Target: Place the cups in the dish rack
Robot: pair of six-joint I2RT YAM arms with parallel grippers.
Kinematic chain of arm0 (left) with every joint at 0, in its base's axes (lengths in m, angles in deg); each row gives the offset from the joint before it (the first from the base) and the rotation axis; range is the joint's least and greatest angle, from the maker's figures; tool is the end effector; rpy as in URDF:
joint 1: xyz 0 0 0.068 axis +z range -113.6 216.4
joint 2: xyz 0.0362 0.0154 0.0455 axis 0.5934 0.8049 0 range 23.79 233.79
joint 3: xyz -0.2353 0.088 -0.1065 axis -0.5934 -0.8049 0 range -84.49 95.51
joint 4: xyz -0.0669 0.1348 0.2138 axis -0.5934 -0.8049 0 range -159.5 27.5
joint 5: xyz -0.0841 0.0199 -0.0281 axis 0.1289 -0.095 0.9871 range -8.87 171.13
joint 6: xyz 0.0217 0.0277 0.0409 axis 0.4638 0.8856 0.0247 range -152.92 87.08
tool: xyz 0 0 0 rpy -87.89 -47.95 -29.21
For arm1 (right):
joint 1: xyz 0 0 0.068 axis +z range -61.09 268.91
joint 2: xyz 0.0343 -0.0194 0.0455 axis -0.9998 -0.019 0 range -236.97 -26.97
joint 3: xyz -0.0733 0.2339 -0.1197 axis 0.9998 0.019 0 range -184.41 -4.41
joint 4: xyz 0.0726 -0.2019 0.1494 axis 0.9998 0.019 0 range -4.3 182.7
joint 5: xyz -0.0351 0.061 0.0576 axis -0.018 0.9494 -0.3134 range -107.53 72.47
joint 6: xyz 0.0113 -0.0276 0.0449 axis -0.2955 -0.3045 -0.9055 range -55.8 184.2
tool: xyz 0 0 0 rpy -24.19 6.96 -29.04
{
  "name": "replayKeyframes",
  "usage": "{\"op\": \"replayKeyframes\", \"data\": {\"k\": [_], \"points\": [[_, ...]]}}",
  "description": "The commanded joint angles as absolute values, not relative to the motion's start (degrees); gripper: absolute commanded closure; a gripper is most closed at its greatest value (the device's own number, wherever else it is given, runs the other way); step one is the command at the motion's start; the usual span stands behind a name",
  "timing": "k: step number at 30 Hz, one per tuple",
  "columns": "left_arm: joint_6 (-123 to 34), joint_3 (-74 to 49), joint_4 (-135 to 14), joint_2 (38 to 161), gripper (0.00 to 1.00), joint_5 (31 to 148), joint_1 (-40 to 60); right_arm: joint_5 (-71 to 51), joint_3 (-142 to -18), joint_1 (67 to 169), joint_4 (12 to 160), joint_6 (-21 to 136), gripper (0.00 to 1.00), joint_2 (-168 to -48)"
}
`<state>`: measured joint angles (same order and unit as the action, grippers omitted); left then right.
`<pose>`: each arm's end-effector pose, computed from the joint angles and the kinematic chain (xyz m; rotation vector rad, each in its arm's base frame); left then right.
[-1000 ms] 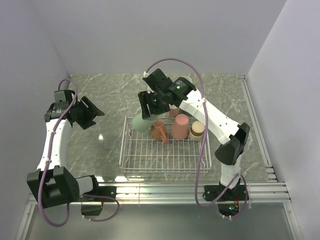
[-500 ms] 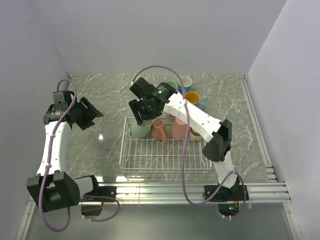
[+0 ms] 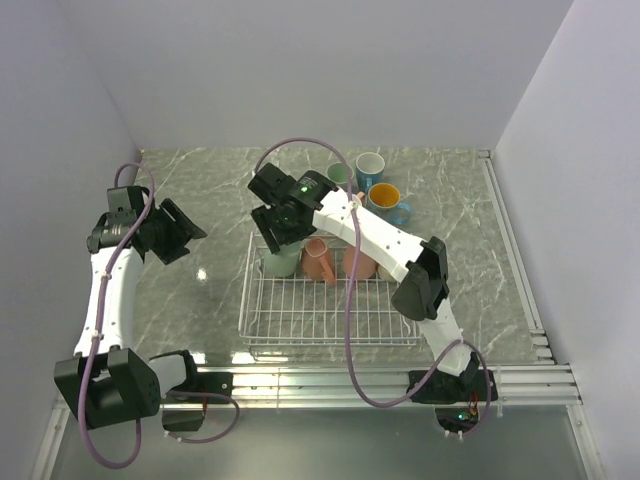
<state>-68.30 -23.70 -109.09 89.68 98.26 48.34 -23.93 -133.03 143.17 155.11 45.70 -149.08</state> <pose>0.2256 0.0370 0.3078 -0.8809 2.3358 -0.5435 0.2643 0.3603 0.3271 -0.7895 2.5653 0.2631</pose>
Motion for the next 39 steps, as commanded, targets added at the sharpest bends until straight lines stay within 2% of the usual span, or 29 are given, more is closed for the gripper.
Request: {"op": "replayKeyframes", "data": {"k": [1,2,7,8,14,24,31,35,39], "points": [[-68.5,-23.0,-107.3,90.2,0.36,99.2,48.6,-24.1,-135.5,143.8,155.4,46.8,0.86,-150.2],[-68.6,-22.8,-107.1,90.5,0.36,99.3,48.6,-23.7,-135.3,143.8,154.8,46.9,0.76,-150.1],[-68.9,-21.7,-106.4,92.2,0.36,99.9,48.6,-22.7,-135.6,144.0,154.2,47.1,0.51,-150.3],[-68.9,-21.6,-106.4,92.3,0.36,99.9,48.6,-22.8,-136.0,144.1,154.3,47.1,0.35,-150.4],[-69.0,-21.3,-105.9,93.3,0.36,99.9,48.6,-22.2,-139.6,144.0,154.8,47.6,0.08,-149.6],[-69.4,-19.8,-105.3,95.7,0.37,100.1,48.6,-21.4,-139.8,140.5,151.9,45.8,0.04,-142.8],[-68.8,-19.2,-105.4,96.5,0.37,100.1,48.6,-17.7,-126.6,124.4,144.4,40.6,0.04,-132.9],[-68.8,-19.0,-105.2,96.4,0.37,100.2,48.5,-17.3,-126.8,116.6,145.5,40.4,0.07,-133.9],[-69.1,-19.3,-104.9,96.5,0.38,100.7,48.6,-19.6,-127.9,114.8,147.5,40.9,0.13,-138.2]]}}
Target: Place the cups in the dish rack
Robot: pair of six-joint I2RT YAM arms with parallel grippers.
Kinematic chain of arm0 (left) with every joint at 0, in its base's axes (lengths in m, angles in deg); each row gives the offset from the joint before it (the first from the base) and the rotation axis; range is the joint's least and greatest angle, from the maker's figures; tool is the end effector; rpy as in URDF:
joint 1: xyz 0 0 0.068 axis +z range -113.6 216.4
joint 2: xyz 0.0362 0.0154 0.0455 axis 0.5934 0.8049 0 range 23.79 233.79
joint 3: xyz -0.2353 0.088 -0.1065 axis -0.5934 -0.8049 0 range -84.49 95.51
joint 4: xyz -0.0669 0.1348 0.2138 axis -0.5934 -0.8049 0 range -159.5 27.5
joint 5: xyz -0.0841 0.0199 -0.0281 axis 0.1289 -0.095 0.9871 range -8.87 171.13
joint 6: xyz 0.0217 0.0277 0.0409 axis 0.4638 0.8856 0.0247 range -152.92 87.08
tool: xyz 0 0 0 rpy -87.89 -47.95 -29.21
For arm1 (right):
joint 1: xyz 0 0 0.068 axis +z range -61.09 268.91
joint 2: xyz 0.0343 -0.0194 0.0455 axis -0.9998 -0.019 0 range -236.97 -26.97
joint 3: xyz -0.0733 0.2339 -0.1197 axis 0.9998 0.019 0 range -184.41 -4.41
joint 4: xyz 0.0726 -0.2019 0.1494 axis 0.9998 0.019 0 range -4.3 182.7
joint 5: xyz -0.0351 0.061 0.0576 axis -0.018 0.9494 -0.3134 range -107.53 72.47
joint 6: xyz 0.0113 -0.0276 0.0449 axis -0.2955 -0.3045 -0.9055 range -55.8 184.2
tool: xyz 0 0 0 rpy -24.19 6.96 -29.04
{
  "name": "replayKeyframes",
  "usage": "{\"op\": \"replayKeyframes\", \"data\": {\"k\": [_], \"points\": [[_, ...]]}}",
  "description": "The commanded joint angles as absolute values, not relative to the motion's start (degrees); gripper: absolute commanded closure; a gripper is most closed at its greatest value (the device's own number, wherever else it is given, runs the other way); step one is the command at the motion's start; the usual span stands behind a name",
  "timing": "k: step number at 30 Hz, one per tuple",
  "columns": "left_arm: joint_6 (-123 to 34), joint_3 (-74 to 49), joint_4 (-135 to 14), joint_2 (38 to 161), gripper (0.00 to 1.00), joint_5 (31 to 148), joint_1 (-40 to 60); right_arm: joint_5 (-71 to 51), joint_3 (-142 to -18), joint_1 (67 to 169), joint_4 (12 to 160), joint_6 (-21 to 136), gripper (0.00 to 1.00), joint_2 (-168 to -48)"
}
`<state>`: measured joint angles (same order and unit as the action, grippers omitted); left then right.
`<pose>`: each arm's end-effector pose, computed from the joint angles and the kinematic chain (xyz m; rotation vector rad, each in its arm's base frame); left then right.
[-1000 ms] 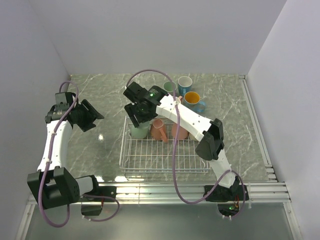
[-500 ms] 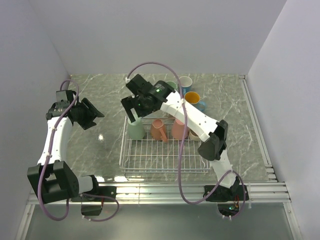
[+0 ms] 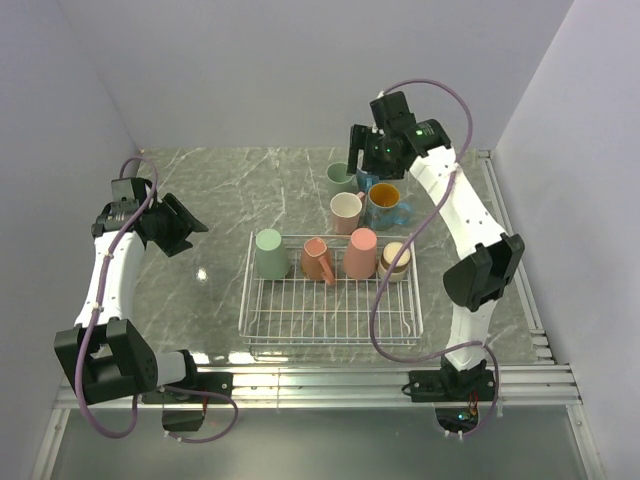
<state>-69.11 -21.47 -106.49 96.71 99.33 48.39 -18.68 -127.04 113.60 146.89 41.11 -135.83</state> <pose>0.2543 0.0426 0.2958 -0.9130 2.3663 -0.5697 0.3667 0.1677 0.3992 -0.0244 2.4299 0.3614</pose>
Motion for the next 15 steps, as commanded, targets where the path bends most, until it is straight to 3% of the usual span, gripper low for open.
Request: {"op": "replayKeyframes", "data": {"k": [1,6,10,15], "points": [[-69.1,-19.3,-104.8,96.6,0.38,100.8,48.5,-19.8,-127.6,114.5,147.7,40.7,0.16,-138.7],[-68.5,-19.5,-105.4,96.6,0.38,100.6,48.5,-20.2,-123.5,114.0,146.4,38.9,0.27,-140.1],[-67.7,-19.7,-105.8,96.6,0.38,100.6,48.5,-20.8,-121.0,114.0,145.2,37.7,0.45,-140.9],[-66.9,-20.1,-106.4,96.0,0.39,100.6,48.6,-21.0,-119.6,114.0,144.2,37.0,0.47,-142.8]]}}
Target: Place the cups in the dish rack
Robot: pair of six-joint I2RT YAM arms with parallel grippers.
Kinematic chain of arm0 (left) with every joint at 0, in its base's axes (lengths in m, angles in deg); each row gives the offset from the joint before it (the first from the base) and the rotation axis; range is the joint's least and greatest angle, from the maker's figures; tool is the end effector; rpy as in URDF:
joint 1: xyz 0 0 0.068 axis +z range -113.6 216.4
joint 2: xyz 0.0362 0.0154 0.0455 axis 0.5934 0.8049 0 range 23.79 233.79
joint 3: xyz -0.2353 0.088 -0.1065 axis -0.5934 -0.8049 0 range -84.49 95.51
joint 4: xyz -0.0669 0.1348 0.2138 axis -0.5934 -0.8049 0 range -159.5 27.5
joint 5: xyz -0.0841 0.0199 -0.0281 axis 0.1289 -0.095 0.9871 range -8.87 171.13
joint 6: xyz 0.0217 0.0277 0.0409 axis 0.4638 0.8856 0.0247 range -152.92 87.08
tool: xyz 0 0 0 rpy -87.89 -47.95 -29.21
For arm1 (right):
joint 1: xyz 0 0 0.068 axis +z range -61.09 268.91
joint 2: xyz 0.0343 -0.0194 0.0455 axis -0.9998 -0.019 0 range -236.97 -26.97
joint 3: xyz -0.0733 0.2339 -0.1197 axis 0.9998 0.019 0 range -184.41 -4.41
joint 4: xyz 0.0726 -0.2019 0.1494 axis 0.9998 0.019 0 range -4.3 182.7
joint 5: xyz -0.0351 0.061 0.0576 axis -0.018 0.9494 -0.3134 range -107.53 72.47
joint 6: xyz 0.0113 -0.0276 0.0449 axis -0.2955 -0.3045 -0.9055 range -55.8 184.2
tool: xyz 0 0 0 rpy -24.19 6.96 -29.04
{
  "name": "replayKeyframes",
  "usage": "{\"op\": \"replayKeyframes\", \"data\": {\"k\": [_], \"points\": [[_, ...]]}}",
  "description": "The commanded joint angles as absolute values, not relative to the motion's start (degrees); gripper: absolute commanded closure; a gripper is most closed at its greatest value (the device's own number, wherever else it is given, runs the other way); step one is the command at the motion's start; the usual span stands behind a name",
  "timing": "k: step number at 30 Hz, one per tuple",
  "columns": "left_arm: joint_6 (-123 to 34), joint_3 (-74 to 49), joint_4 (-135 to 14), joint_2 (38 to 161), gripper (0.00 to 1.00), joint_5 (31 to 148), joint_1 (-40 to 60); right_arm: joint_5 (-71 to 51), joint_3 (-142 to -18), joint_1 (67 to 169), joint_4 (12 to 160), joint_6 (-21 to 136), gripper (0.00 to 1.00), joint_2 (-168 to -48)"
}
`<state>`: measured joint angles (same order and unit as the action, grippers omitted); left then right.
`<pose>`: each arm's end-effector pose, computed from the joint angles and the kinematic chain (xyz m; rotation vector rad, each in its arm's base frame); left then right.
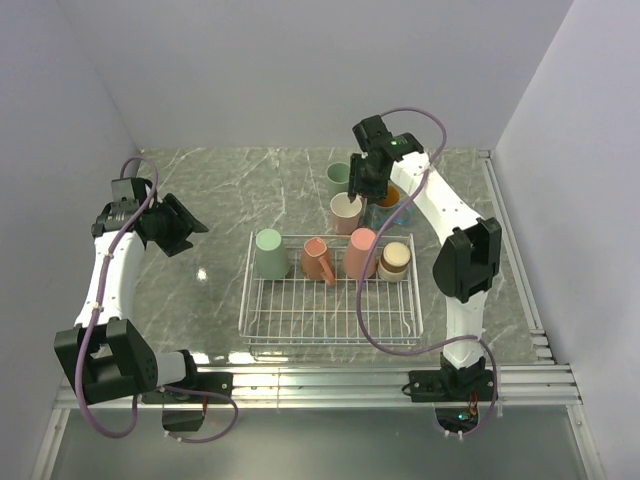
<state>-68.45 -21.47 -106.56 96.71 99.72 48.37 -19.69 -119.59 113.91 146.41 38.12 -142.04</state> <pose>0.2542 0.0423 0.2958 -0.8963 2.3721 -0.5738 0.3909 0.1807 0.3176 0.0382 2.6509 0.2550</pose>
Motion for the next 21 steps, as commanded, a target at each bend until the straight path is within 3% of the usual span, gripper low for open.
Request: {"op": "replayKeyframes", "data": {"k": [1,21], "points": [[-66.9,-20.3,-106.5,95.9,0.39,100.6,48.6,-21.0,-119.7,114.0,144.0,37.0,0.48,-143.2],[-66.0,-20.9,-107.8,95.9,0.39,99.6,48.6,-23.6,-120.6,113.8,142.3,34.9,0.51,-152.0]]}}
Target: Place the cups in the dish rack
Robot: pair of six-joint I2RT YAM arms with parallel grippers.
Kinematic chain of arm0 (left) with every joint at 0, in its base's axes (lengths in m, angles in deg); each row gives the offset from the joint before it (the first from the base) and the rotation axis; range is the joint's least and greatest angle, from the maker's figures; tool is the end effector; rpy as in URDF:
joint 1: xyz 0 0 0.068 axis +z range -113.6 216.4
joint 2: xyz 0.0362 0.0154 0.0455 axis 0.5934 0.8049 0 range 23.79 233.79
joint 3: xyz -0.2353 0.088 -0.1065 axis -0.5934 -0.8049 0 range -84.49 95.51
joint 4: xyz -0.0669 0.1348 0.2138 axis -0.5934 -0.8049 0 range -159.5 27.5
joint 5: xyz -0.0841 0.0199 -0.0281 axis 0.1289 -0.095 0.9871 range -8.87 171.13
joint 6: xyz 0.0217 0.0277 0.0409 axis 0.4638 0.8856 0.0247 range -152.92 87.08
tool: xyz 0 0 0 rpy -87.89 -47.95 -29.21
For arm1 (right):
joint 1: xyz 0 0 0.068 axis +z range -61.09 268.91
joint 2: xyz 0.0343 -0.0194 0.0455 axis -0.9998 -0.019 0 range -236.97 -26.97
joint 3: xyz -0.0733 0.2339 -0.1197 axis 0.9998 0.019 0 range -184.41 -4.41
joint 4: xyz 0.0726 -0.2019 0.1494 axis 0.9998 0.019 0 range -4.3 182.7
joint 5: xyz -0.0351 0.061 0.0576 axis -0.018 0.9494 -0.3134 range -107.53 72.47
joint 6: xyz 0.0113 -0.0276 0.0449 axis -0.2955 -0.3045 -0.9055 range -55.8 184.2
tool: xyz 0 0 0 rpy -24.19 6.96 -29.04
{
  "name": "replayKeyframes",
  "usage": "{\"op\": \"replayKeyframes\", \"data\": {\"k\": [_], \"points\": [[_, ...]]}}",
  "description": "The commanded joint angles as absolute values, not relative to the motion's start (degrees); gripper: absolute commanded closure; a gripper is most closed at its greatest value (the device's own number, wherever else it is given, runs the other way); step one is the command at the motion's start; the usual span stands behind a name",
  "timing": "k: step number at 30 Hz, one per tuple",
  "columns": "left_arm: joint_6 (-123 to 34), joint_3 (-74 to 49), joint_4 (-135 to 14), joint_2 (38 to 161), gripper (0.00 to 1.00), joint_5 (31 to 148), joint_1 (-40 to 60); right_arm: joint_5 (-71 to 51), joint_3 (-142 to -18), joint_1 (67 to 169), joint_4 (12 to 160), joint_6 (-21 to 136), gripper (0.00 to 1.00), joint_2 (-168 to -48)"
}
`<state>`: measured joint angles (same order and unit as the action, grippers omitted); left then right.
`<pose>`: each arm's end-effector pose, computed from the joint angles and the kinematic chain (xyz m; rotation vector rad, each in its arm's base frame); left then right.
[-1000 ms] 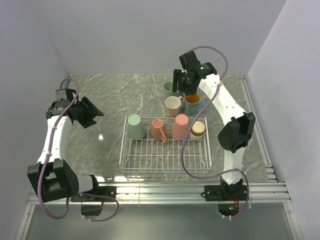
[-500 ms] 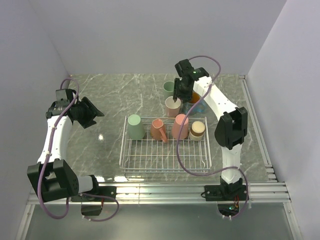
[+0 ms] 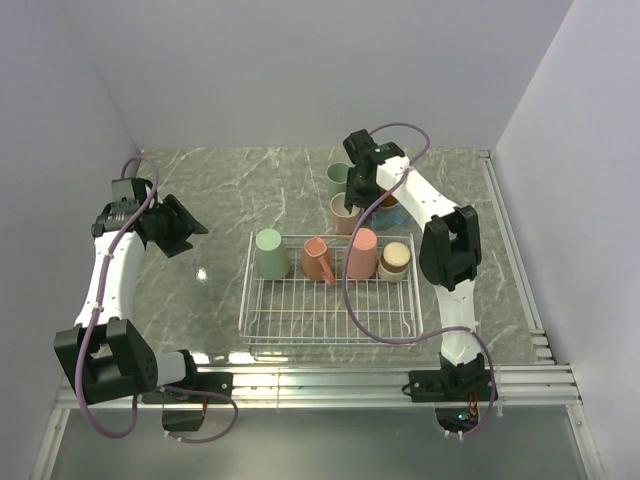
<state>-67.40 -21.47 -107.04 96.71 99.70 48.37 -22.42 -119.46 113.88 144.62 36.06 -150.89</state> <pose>0.2535 0.0421 0.2953 -0.8785 2.3850 -0.5658 0.4184 0.1914 0.2527 0.0993 2.7523 0.1367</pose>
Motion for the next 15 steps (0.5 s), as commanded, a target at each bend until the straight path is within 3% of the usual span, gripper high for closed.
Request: {"op": "replayKeyframes", "data": {"k": [1,8,11,13,15], "points": [[-65.8,-20.9,-108.0,95.8,0.39,99.3,48.5,-23.8,-121.0,113.8,142.5,34.8,0.52,-152.5],[-65.7,-20.8,-108.6,95.8,0.39,98.4,48.5,-23.9,-118.9,113.9,141.3,35.1,0.66,-153.1],[-65.9,-20.4,-108.6,96.1,0.40,98.6,48.6,-23.4,-116.8,113.8,140.1,35.0,0.82,-152.0],[-66.1,-20.4,-108.5,96.2,0.40,98.8,48.6,-23.8,-116.3,113.8,139.8,35.0,0.99,-151.5],[-66.1,-19.9,-108.7,96.3,0.40,98.4,48.6,-24.0,-116.8,113.8,139.9,35.1,1.00,-150.6]]}}
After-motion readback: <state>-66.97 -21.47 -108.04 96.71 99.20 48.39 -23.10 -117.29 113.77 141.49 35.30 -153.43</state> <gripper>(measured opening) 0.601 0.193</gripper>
